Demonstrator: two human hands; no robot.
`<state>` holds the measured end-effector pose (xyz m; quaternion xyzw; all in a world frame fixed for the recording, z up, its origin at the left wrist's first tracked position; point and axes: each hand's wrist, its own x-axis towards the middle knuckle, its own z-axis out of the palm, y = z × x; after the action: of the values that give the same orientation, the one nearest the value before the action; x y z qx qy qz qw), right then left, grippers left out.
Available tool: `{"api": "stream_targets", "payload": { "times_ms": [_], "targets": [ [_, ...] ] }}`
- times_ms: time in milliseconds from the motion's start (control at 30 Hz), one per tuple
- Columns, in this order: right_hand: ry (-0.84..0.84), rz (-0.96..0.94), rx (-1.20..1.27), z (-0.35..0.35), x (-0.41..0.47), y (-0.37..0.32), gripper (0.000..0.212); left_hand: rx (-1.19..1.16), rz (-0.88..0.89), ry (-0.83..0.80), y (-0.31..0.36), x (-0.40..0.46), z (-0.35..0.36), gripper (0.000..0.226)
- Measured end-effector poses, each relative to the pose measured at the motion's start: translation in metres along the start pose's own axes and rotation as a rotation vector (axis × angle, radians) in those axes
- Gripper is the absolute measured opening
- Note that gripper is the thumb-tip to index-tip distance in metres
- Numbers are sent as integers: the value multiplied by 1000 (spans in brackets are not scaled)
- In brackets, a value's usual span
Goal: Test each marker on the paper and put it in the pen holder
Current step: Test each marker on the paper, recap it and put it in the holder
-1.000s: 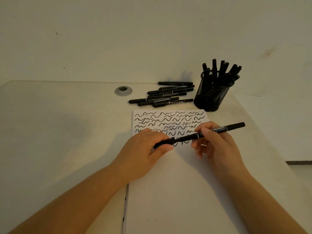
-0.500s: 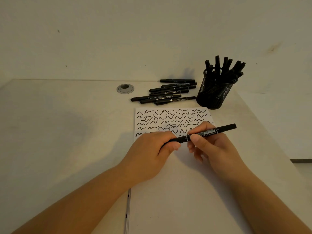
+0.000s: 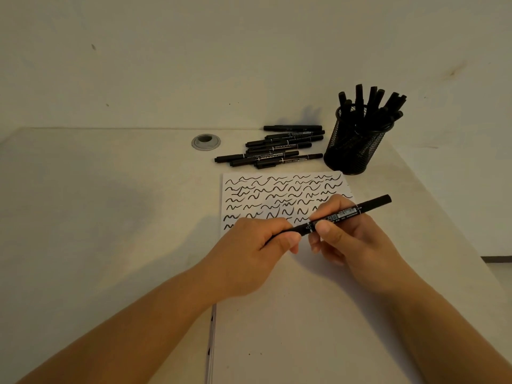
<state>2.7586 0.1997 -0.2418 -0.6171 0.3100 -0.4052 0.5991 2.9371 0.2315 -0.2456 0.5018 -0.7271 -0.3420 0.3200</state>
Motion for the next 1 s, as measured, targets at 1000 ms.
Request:
{"api": "stream_targets", "payload": {
  "times_ms": [1000],
  "targets": [
    [718, -526, -867, -55, 75, -79, 14, 405, -164, 379, -34, 102, -26, 23]
  ]
}}
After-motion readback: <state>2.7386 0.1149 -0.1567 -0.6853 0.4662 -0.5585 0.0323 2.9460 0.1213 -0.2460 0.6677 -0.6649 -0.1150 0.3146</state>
